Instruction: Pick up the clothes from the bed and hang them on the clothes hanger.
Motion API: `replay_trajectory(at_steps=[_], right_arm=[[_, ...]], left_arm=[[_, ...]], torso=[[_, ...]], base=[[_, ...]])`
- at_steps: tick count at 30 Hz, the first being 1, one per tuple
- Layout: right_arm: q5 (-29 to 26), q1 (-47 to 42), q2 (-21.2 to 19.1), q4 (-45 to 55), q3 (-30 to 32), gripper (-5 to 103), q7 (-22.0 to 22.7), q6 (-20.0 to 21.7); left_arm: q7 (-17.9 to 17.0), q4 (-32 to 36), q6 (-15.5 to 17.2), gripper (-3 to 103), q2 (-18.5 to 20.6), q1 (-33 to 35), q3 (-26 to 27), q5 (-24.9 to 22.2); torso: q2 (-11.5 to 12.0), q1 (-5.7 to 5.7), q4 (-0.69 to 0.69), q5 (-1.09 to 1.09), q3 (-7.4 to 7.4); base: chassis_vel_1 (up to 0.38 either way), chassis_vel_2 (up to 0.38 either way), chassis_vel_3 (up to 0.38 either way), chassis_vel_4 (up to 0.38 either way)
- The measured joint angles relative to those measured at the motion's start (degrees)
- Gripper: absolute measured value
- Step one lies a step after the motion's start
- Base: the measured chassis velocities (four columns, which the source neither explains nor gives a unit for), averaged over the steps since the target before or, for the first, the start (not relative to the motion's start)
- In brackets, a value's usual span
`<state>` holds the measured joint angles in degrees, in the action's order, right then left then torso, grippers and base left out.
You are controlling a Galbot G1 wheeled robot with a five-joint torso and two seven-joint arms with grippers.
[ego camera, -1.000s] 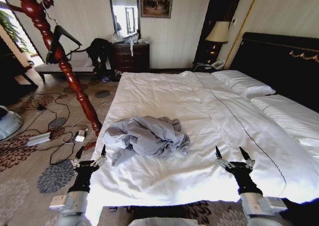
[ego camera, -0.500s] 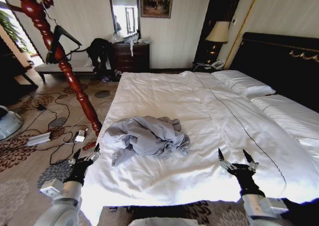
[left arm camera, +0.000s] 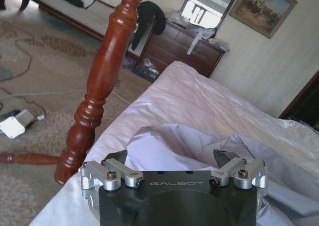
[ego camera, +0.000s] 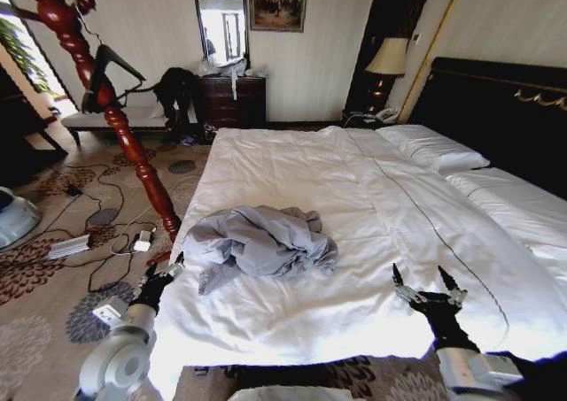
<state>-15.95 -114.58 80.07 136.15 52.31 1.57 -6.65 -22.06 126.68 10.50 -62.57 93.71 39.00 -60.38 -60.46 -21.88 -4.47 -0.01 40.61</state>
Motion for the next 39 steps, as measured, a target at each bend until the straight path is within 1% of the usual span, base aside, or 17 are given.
replay_trajectory(at_steps=[5, 8, 10, 12, 14, 16, 17, 21, 24, 29, 31, 35, 38, 39], right_arm=[[-0.6, 0.7, -0.6, -0.3, -0.1, 100, 0.1, 0.6], [-1.0, 0.8, -0.7, -0.3, 0.1, 100, 0.1, 0.7], [-1.3, 0.7, -0.9, -0.4, 0.4, 100, 0.1, 0.7], [-1.4, 0.5, -0.9, -0.4, 0.5, 100, 0.1, 0.8], [-1.4, 0.5, -0.8, -0.4, 0.4, 100, 0.1, 0.8], [-1.1, 0.2, -0.6, 0.0, 0.1, 100, 0.1, 0.9], [-1.1, 0.2, -0.6, 0.0, 0.1, 100, 0.1, 0.9], [-0.8, -0.7, -0.6, 0.3, 0.2, 100, 0.1, 0.9], [-0.8, -1.0, -0.6, 0.5, 0.7, 100, 0.1, 0.9], [-0.8, -1.3, -0.4, 0.8, 1.1, 100, 0.1, 0.9], [-0.8, -1.3, -0.4, 0.8, 1.1, 100, 0.1, 0.9], [-0.8, -1.3, -0.2, 0.9, 1.2, 100, 0.1, 1.0], [-0.8, -1.4, -0.3, 1.0, 1.5, 100, 0.2, 1.1], [-0.9, -1.5, -0.4, 1.1, 1.8, 100, 0.3, 1.2]], left_arm=[[-1.2, -2.2, 0.7, 99, 0.4, -1.7, 0.0, -3.5], [-1.3, -3.8, 0.8, 99, 0.5, -2.7, -0.2, -4.3], [-1.3, -5.3, 0.9, 99, 0.3, -3.7, -0.8, -6.0], [-0.8, -7.1, 0.9, 99, -0.8, -5.5, -1.5, -9.3], [-0.6, -7.4, 0.9, 99, -0.9, -5.7, -1.6, -9.7], [0.5, -8.9, 0.9, 97, -1.5, -7.4, -2.5, -11.4], [0.5, -8.9, 0.9, 97, -1.5, -7.4, -2.5, -11.4], [1.6, -12.4, 0.7, 95, -1.2, -10.8, -4.7, -12.5], [1.6, -13.9, 0.7, 95, -1.0, -12.6, -5.3, -13.3], [0.6, -16.6, 0.7, 93, -1.3, -17.1, -6.7, -15.8], [0.3, -17.4, 0.7, 93, -1.4, -18.1, -7.3, -15.9], [-0.1, -20.4, 1.7, 93, -1.7, -21.2, -7.9, -15.9], [0.0, -21.6, 2.2, 93, -1.6, -22.1, -7.8, -16.4], [0.0, -22.7, 2.5, 91, -1.5, -22.7, -7.9, -16.7]], torso=[[0.0, 0.0, 0.02, 0.01, 0.0], [0.0, 0.0, 0.01, 0.01, 0.0], [0.0, 0.0, 0.01, 0.01, 0.0], [0.0, 0.0, 0.01, 0.0, 0.0], [0.0, 0.0, 0.01, 0.0, 0.0], [0.0, 0.0, 0.01, 0.0, 0.0], [0.0, 0.0, 0.01, 0.0, 0.0], [0.0, 0.0, 0.01, 0.01, 0.0], [0.0, 0.0, 0.01, 0.0, 0.0], [0.0, 0.0, 0.0, 0.0, 0.0], [0.0, 0.0, 0.0, 0.0, 0.0], [0.0, 0.0, 0.01, 0.0, 0.0], [0.0, 0.0, 0.01, 0.01, 0.0], [0.0, 0.0, 0.01, 0.01, 0.0]], base=[[0.0, 0.0, 0.0, 0.0], [0.0, 0.0, 0.0, 0.0], [0.0, 0.0, 0.0, 0.0], [0.0, 0.0, 0.0, 0.0], [0.0, 0.0, 0.0, 0.0], [0.0, 0.0, 0.0, 0.0], [0.0, 0.0, 0.0, 0.0], [0.0, 0.0, 0.0, 0.0], [0.0, 0.0, 0.0, 0.0], [0.0, 0.0, 0.0, 0.0], [0.0, 0.0, 0.0, 0.0], [0.0, 0.0, 0.0, 0.0], [0.0, 0.0, 0.0, 0.0], [0.0, 0.0, 0.0, 0.0]])
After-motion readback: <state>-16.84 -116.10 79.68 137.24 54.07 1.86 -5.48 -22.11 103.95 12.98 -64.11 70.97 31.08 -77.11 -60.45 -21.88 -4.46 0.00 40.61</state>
